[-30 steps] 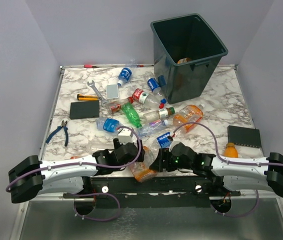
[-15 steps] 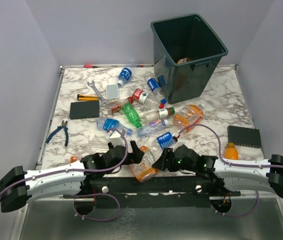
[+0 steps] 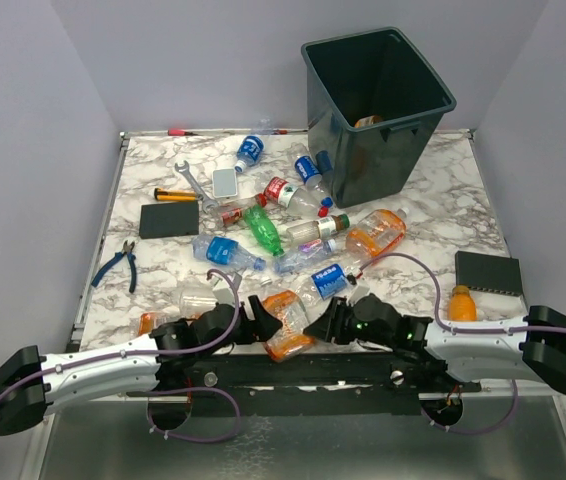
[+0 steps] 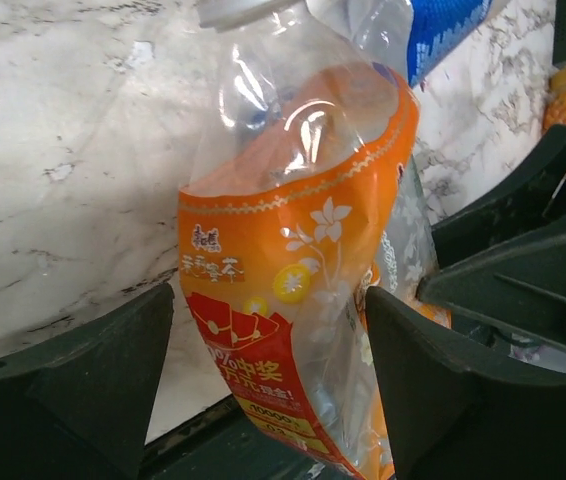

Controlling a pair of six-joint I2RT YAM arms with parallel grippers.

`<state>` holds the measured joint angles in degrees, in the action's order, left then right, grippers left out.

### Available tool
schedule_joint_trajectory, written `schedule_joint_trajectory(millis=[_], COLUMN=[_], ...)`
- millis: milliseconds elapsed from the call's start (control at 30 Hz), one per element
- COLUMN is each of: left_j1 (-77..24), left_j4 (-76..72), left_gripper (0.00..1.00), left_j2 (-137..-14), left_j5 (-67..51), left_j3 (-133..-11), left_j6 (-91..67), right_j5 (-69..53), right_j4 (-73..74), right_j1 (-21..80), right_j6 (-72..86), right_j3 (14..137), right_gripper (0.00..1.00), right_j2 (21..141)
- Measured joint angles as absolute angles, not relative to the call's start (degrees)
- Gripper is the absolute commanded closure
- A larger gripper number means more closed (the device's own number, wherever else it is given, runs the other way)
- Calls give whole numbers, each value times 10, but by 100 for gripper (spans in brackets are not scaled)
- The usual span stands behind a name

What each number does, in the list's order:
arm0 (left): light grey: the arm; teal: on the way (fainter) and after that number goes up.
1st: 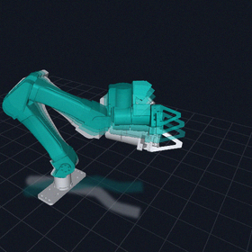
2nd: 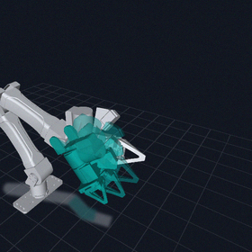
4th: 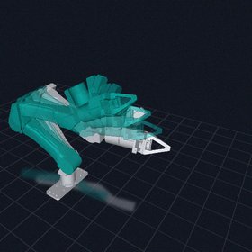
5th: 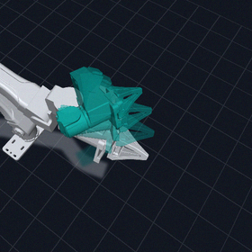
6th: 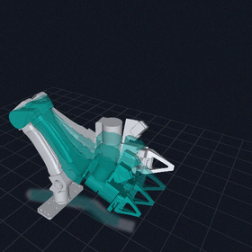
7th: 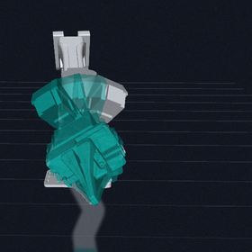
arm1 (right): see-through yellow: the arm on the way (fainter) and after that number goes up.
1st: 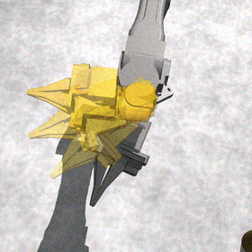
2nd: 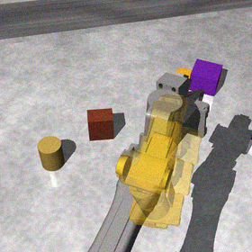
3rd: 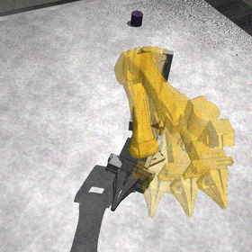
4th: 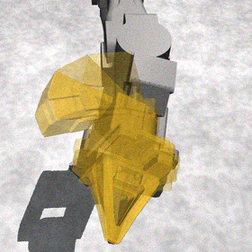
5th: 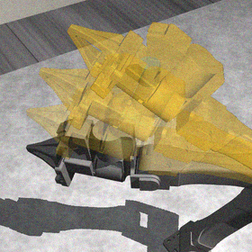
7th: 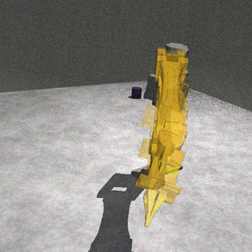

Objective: Put the plastic bottles in the bin
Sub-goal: Pick up the plastic bottle from the corner of the board, then place the plastic bottle in the trash bin.

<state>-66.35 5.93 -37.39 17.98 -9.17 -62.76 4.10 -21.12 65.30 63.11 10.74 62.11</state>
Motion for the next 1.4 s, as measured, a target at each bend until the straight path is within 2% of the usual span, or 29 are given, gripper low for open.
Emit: schedule_joint_trajectory(millis=[267, 300, 400, 567, 800, 900, 1033, 1167, 1400], left_j1=[-663, -663, -663, -663, -661, -661, -661, -661, -661], left_j4=[-43, -55, -79, -45, 28, 60, 82, 70, -65], left_gripper=[65, 68, 75, 77, 78, 78, 77, 82, 84], left_j2=[-362, -362, -375, -371, -317, -336, -386, -420, -390], left_j5=[144, 142, 135, 134, 166, 182, 203, 222, 254], left_j3=[-76, -76, -80, -131, -303, -381, -446, -432, -252], left_j6=[-587, -582, -554, -495, -335, -232, -94, 38, 168], right_j5=[20, 18, 15, 27, 93, 122, 166, 218, 280], right_j4=[-248, -249, -241, -136, 62, 93, 99, 106, 142], right_j1=[653, 653, 653, 653, 653, 653, 653, 653, 653], right_j6=[617, 614, 599, 559, 437, 380, 307, 246, 215], right_j3=[90, 90, 93, 145, 366, 454, 512, 563, 687], right_gripper=[55, 53, 39, 26, 25, 25, 23, 23, 21], right_j2=[622, 622, 615, 515, 411, 401, 396, 426, 528])
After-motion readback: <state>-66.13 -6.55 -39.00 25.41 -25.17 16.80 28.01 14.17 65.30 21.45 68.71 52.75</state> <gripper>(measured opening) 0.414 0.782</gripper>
